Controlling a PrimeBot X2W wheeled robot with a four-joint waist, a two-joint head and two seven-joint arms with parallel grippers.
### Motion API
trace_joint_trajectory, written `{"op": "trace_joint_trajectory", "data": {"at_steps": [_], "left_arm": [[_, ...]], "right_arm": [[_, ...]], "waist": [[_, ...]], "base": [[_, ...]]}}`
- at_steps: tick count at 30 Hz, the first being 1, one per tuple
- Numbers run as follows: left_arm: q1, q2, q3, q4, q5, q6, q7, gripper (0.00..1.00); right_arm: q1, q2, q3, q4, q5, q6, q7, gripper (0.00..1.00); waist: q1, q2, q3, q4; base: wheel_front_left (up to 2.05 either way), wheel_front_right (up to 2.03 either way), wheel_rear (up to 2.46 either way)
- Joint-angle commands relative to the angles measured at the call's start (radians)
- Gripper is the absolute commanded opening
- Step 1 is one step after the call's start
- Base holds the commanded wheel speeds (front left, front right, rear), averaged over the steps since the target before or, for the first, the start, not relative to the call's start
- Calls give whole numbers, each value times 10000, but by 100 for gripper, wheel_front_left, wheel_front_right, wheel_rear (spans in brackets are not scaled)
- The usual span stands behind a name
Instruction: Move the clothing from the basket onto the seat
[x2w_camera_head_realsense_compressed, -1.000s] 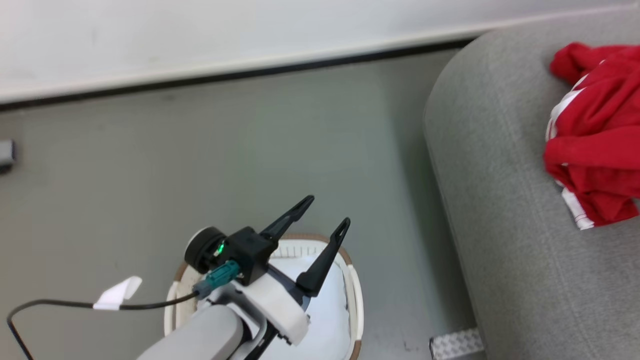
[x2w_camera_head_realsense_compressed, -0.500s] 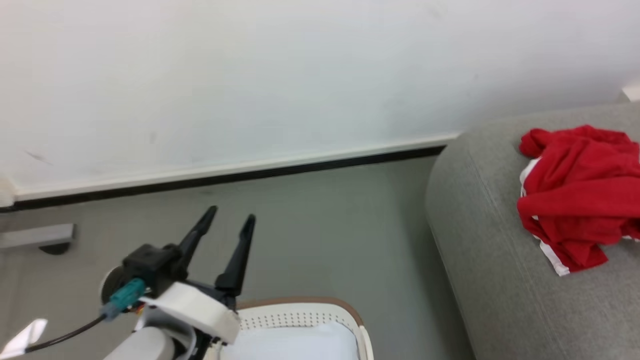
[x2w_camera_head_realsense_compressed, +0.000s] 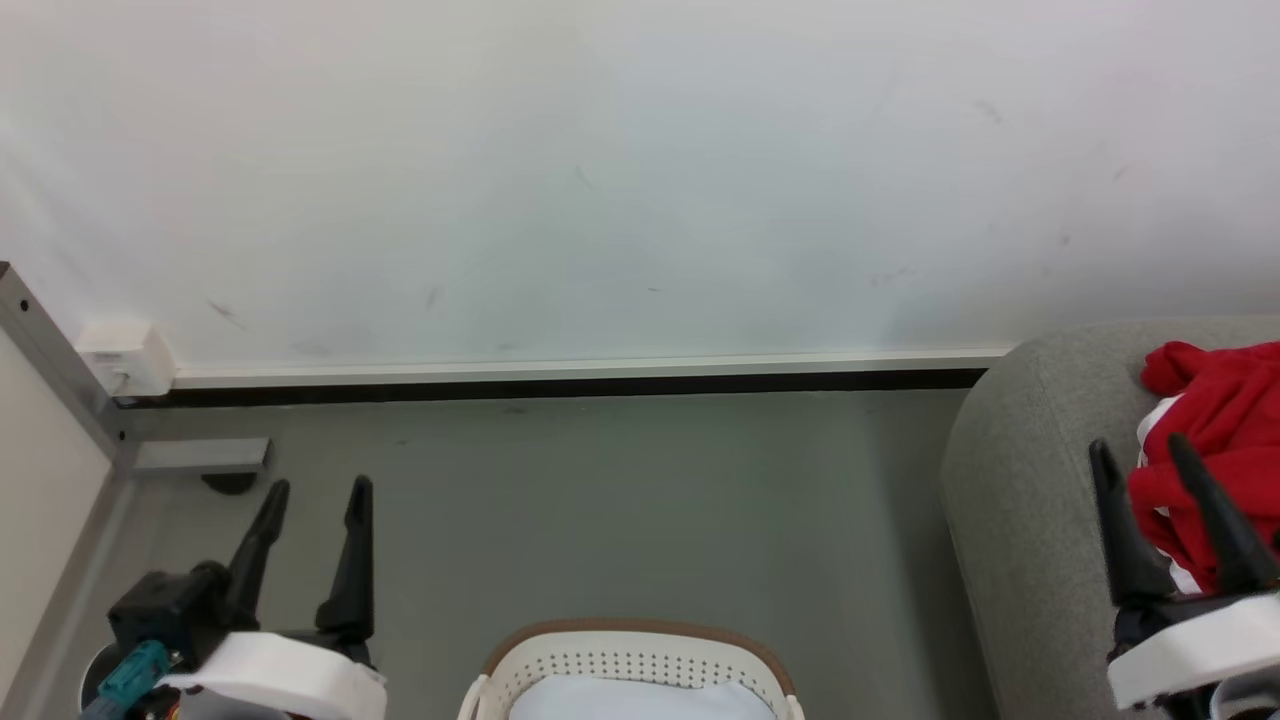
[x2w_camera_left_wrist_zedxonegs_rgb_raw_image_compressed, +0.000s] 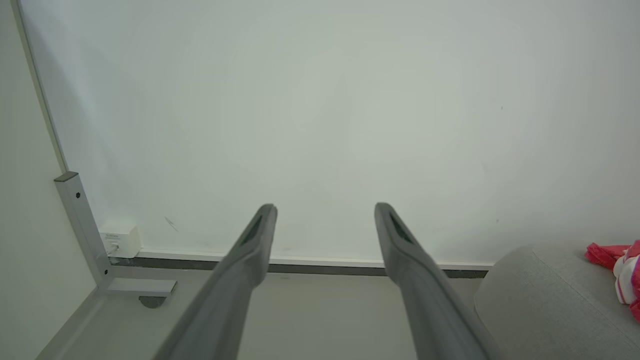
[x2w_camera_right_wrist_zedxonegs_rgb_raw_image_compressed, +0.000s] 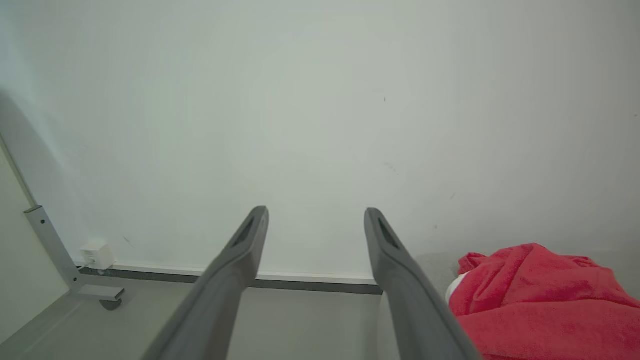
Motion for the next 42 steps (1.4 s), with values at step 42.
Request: {"op": "trace_joint_trajectory", "data": {"at_steps": [42], "left_arm": [[1970,-3646,4124,1131,4017,-3680,-3,100]], "right_arm": [[1306,2203,392,600,-2086,-23,-2602,100]], "waist": [[2,0,-31,203]], "base": [[0,0,0]]}}
